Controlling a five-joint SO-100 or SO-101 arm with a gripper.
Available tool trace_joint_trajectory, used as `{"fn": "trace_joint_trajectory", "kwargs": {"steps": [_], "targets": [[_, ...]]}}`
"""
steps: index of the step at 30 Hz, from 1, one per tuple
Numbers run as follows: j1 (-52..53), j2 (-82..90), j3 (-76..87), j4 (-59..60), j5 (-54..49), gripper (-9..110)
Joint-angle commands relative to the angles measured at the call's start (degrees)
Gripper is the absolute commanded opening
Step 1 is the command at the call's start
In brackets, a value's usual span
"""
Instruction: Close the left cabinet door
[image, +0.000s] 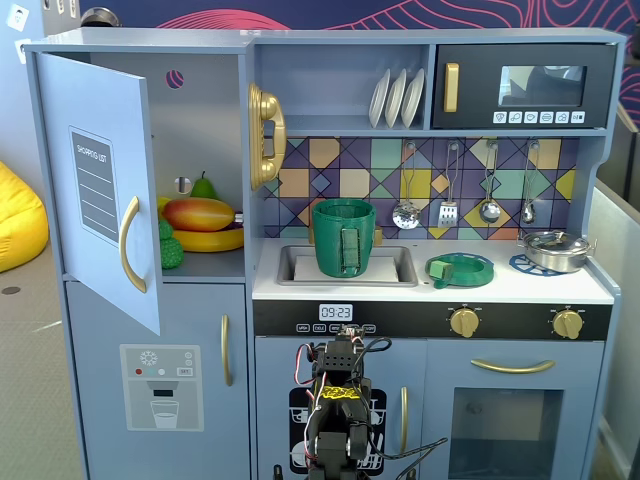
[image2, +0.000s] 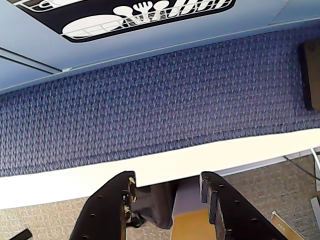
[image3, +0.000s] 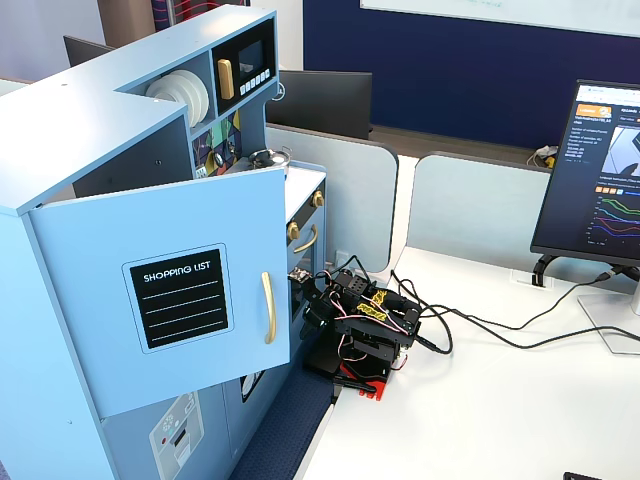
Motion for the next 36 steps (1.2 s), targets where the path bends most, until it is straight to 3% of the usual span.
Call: {"fn": "trace_joint_trajectory", "kwargs": {"steps": [1, 16, 23, 36], "targets": [[1.5, -0.5, -0.3, 10.5, -1.5, 0], [0.2, -0.5, -0.3, 10.3, -1.8, 0], [-19.2, -1.8, -9.9, 4.2, 8.2, 0], [-54.9, -9.8, -44.0, 1.7, 3.5, 0]]}}
